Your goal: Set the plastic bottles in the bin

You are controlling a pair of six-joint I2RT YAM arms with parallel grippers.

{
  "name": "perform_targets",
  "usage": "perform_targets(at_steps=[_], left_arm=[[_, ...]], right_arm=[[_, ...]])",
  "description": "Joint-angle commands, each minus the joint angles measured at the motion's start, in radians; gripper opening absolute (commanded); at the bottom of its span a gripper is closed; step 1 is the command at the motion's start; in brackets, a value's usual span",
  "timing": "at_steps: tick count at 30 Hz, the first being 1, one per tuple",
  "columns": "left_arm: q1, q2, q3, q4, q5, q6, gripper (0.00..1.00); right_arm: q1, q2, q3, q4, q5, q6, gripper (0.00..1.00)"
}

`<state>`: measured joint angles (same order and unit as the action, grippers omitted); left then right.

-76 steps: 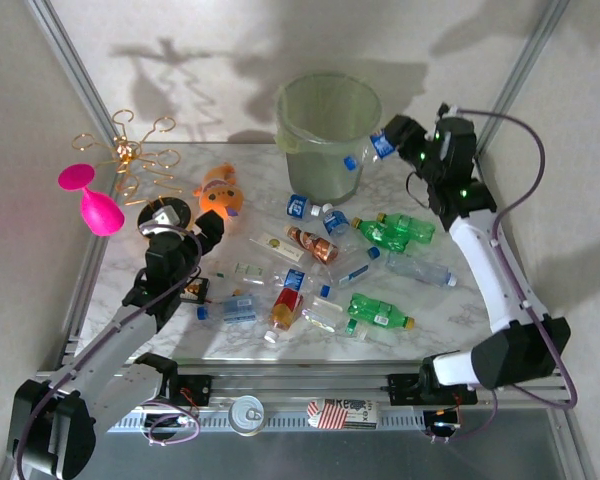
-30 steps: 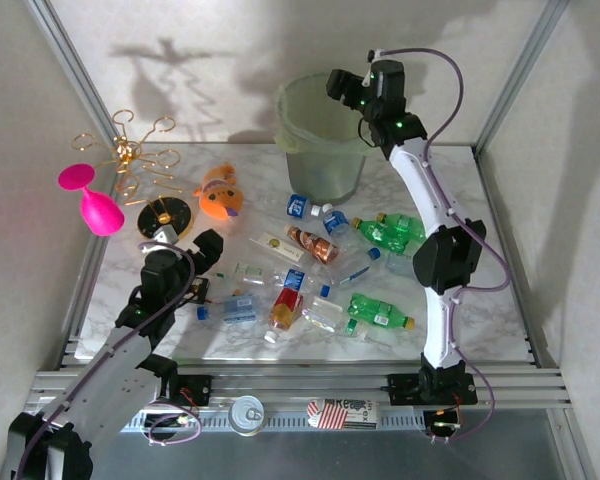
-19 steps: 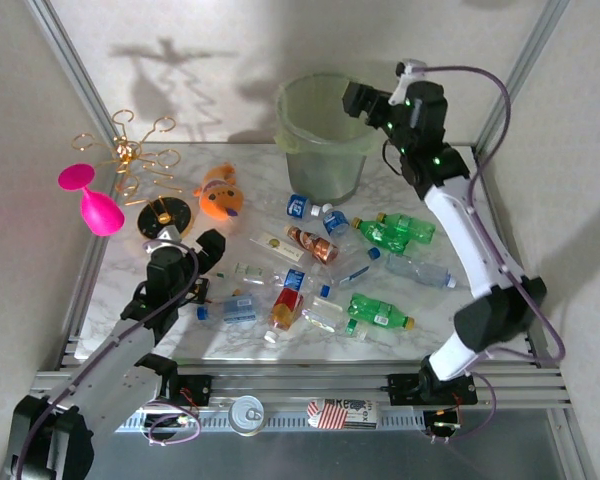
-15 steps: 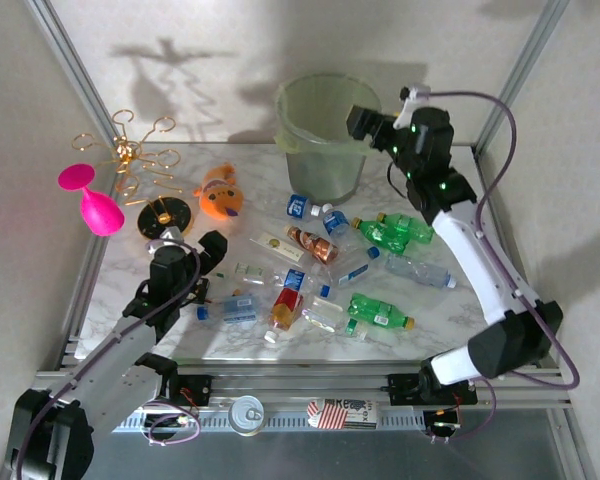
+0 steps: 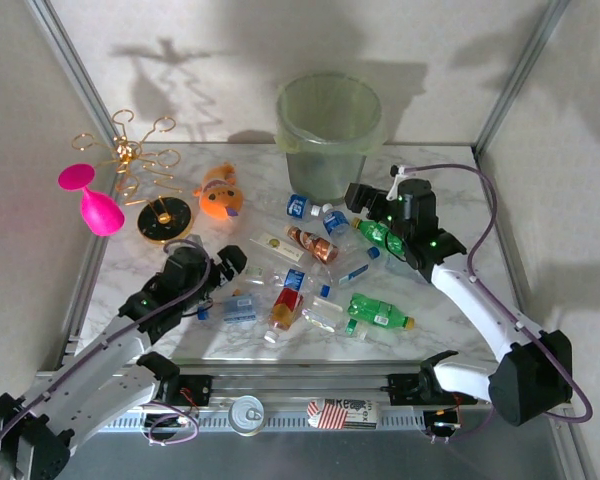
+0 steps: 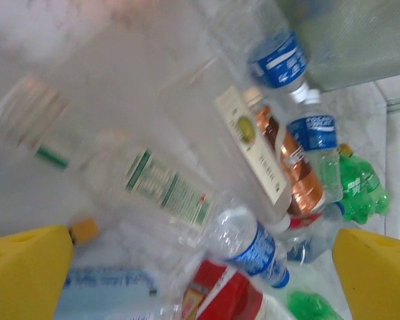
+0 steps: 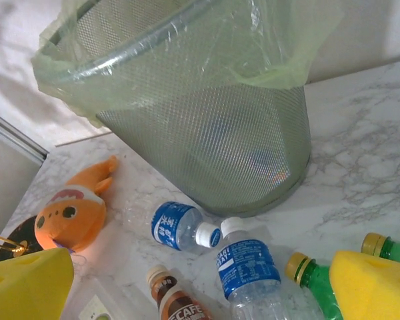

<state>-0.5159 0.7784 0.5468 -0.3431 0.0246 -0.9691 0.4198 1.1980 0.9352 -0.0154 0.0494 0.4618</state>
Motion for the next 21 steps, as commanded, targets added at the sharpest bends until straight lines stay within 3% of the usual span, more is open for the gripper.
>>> perform_targets(at_steps=[1,10,21], left_arm=[[-0.028,-0.069,0.019,-0.226,-0.063,-0.186,1.00],[-0.062,-0.203,-0.005,-0.498,-0.060,-0.456,1.00],[-0.092,-0.186,-0.037,-0.566,-0.031,-0.743,1.00]], right_arm=[[0.007,-0.015,-0.035,0.057,0.026,0.024,0.99],[0.007,-0.037,-0.098,0.021,0.132,-0.038,0.99],[0.007,-0.016,-0.145,0.008,0.141,-0.041,0.99]])
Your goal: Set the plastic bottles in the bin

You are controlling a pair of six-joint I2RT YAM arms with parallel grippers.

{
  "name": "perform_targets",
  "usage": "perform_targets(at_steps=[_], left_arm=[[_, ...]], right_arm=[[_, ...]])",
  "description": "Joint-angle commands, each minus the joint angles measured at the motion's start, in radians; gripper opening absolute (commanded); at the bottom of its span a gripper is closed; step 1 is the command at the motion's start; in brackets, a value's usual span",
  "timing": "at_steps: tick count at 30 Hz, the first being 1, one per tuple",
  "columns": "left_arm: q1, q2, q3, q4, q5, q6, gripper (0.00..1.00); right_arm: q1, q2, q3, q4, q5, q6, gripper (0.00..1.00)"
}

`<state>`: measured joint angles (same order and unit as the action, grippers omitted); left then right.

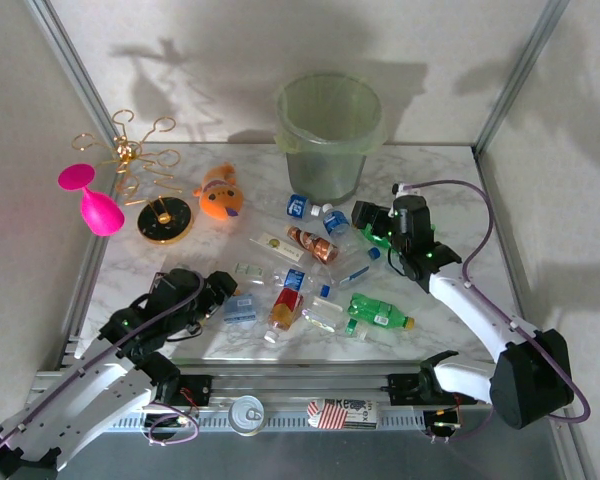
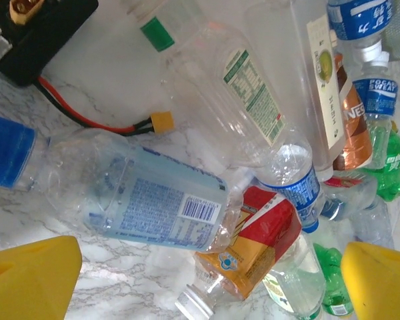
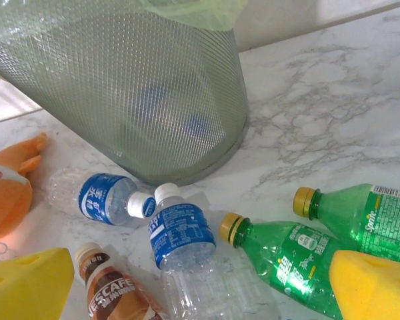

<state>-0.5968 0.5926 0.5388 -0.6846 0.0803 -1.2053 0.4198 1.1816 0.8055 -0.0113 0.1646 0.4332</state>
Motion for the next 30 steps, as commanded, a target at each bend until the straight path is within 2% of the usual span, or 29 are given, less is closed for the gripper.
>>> perform_targets(at_steps=[1,6,11,17,25,30], left_arm=[[-0.012,-0.001,-0.044,-0.216,-0.076,-0.534,1.00],[-0.012,0.028,-0.126,-0.167,-0.002,-0.632,1.00],[-0.012,0.101,-0.109,-0.142,-0.048,-0.639,1.00],[-0.012,0.215,-0.131,0.062,-0.061,-0.648,1.00],[0.015,0.397,-0.080,0.220,-0.079,-0.592,1.00],[0.061,0.481,0.032,0.181,-0.078,-0.500,1.00]], right_arm=[[0.007,0.000,-0.019,0.005,0.027,-0.012,0.99],[0.008,-0.027,-0.045,0.026,0.032,-0.016,0.99],[0.007,-0.065,-0.085,0.043,0.051,-0.004,0.99],[0.007,-0.074,-0.097,0.045,0.052,-0.002,0.99],[0.007,-0.070,-0.098,0.035,0.055,-0.005,0.99],[0.007,-0.071,-0.103,0.027,0.062,-0.004,0.99]])
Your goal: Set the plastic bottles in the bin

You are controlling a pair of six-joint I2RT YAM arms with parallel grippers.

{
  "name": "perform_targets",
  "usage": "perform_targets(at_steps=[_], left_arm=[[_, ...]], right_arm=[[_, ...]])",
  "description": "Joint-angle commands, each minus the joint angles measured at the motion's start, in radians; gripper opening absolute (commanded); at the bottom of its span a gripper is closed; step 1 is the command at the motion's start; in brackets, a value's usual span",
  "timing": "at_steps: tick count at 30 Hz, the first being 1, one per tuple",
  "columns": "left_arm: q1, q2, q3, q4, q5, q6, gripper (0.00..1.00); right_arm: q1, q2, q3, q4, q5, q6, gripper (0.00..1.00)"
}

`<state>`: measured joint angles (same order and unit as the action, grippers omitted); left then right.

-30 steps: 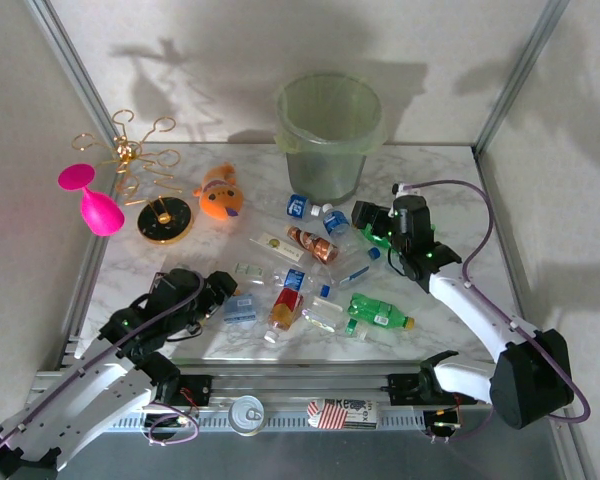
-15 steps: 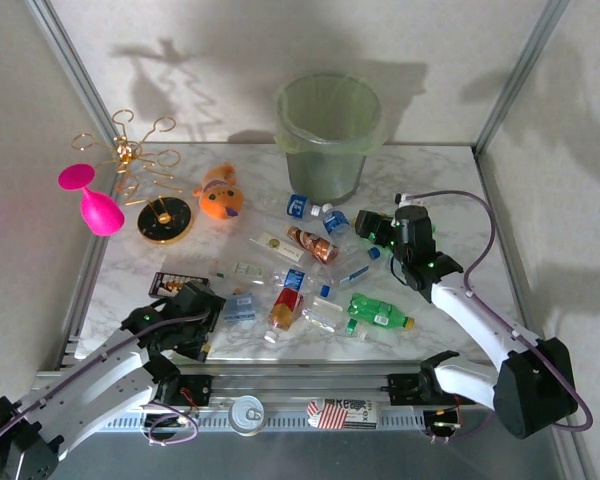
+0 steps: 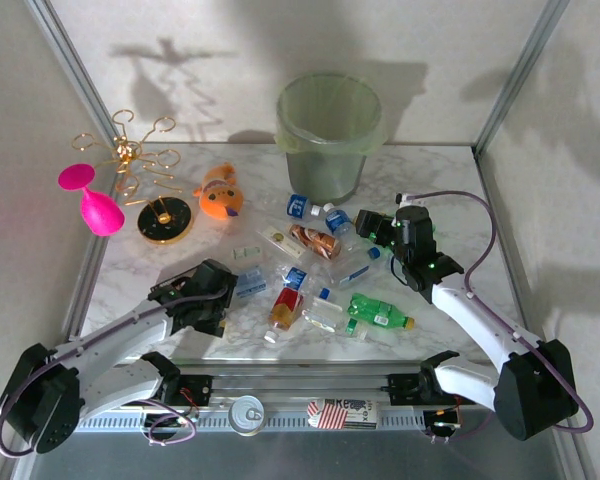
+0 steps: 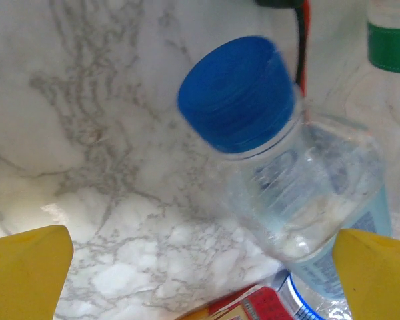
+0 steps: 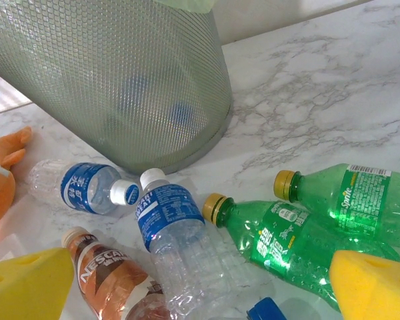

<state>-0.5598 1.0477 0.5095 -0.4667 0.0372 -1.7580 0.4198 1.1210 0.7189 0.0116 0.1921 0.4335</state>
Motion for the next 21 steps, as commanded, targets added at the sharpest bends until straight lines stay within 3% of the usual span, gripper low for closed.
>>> perform_targets(at_steps=[1,5,21], left_arm=[[0.033,0.034,0.086,-0.050,-0.041,0.069,1.00],[0.050,0.051,0.133,-0.066,-0.066,0.079,1.00],[0.049,0.277,0.140,0.111,0.005,0.080,1.00]], right_arm=[[0.007,-0.010,-0.019,0.004,0.036,-0.006,0.99],[0.007,-0.002,-0.021,0.010,0.041,-0.005,0.99],[0.007,0.022,-0.018,0.002,0.063,-0.010,0.99]])
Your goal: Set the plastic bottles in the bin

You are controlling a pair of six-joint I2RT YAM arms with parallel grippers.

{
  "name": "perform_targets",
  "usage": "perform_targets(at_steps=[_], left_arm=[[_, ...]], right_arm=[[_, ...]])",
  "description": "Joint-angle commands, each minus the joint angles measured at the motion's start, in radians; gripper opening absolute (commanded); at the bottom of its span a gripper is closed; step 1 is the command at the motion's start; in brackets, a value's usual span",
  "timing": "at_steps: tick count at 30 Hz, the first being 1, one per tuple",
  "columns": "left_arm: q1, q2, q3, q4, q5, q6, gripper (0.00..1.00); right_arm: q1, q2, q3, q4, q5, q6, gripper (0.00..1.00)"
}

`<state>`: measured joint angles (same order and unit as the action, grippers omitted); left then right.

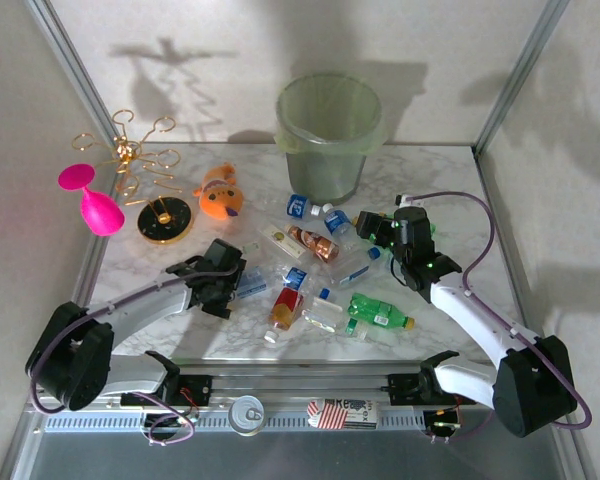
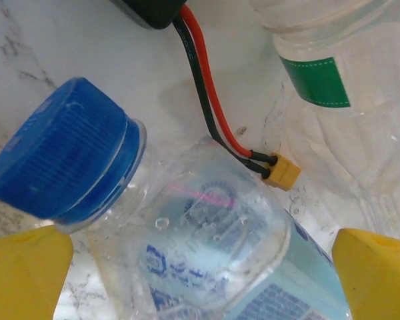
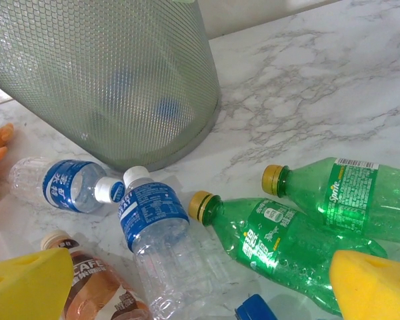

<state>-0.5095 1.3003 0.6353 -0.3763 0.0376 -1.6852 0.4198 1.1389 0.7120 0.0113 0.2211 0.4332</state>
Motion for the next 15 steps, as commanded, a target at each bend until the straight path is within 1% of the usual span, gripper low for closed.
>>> perform_targets(at_steps=[1,10,13,15], left_arm=[[-0.001,0.037,0.011,0.029,0.008,0.009,1.00],[0.028,0.148,0.039,0.093,-0.001,0.067,0.99],[0.035,0.177,0.053,0.091,-0.002,0.096,0.95],[0.041,0.184,0.055,0.087,-0.004,0.111,0.90]], right_arm=[[0.006,0.005,-0.011,0.001,0.038,-0.010,0.99],[0.007,0.006,-0.007,-0.009,0.052,-0.020,0.99],[0.006,0.007,-0.006,-0.014,0.056,-0.022,0.99],[0.006,0.007,-0.004,-0.019,0.058,-0.024,0.99]])
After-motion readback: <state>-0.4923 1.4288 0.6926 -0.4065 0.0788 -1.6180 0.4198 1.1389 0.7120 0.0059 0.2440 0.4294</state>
